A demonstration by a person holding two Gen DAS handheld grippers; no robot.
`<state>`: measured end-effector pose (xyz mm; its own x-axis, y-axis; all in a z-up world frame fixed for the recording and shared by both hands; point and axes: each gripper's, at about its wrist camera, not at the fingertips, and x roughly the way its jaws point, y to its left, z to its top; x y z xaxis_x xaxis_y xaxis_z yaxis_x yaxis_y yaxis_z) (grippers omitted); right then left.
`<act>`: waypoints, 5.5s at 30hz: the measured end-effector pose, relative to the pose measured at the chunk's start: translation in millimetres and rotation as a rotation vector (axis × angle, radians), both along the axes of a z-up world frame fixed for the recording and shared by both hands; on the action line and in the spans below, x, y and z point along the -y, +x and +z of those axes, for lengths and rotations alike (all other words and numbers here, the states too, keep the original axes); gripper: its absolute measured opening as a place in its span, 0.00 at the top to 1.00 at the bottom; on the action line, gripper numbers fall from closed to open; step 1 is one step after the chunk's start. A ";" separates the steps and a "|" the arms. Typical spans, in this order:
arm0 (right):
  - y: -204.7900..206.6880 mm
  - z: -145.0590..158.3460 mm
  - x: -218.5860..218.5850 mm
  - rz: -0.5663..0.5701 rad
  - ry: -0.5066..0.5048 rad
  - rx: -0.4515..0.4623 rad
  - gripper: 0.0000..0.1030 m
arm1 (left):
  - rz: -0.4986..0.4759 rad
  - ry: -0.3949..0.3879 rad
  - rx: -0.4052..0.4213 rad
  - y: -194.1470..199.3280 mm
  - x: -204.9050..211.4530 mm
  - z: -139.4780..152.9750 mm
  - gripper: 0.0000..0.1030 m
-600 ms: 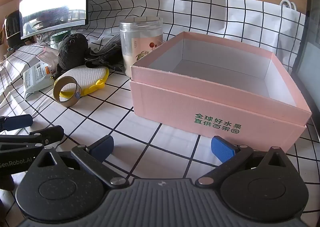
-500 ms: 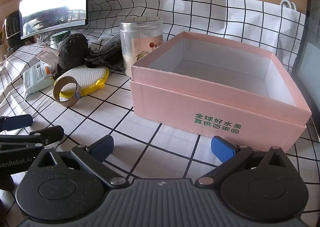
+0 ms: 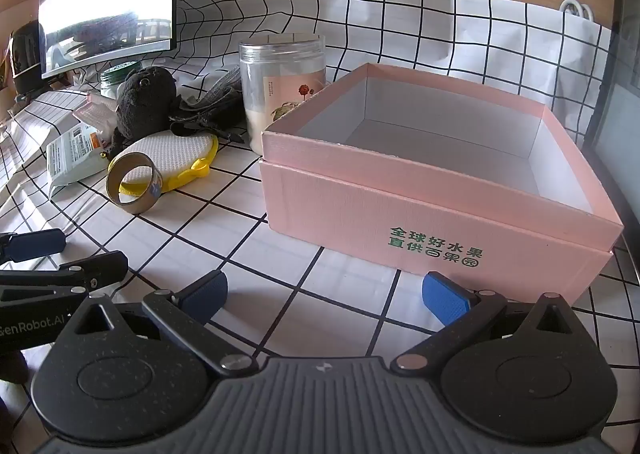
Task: Organize soft objects
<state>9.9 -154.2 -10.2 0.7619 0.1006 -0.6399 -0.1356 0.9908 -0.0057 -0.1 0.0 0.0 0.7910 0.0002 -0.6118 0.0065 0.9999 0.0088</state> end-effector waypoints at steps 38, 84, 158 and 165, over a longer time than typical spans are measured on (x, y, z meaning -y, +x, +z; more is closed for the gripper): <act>-0.2 -0.1 0.3 0.000 0.000 0.000 0.00 | 0.000 0.002 0.003 0.0 0.0 0.0 0.23; 13.9 11.7 0.7 0.030 -0.020 -0.162 0.00 | 0.005 -0.025 -0.009 0.6 -16.4 2.6 0.35; -3.5 70.6 -114.3 0.088 -0.067 -0.030 0.00 | 0.052 -0.003 -0.256 104.8 -201.3 19.3 0.16; -6.7 71.5 -125.6 0.115 -0.110 0.015 0.00 | -0.018 0.035 -0.208 89.8 -197.4 20.3 0.21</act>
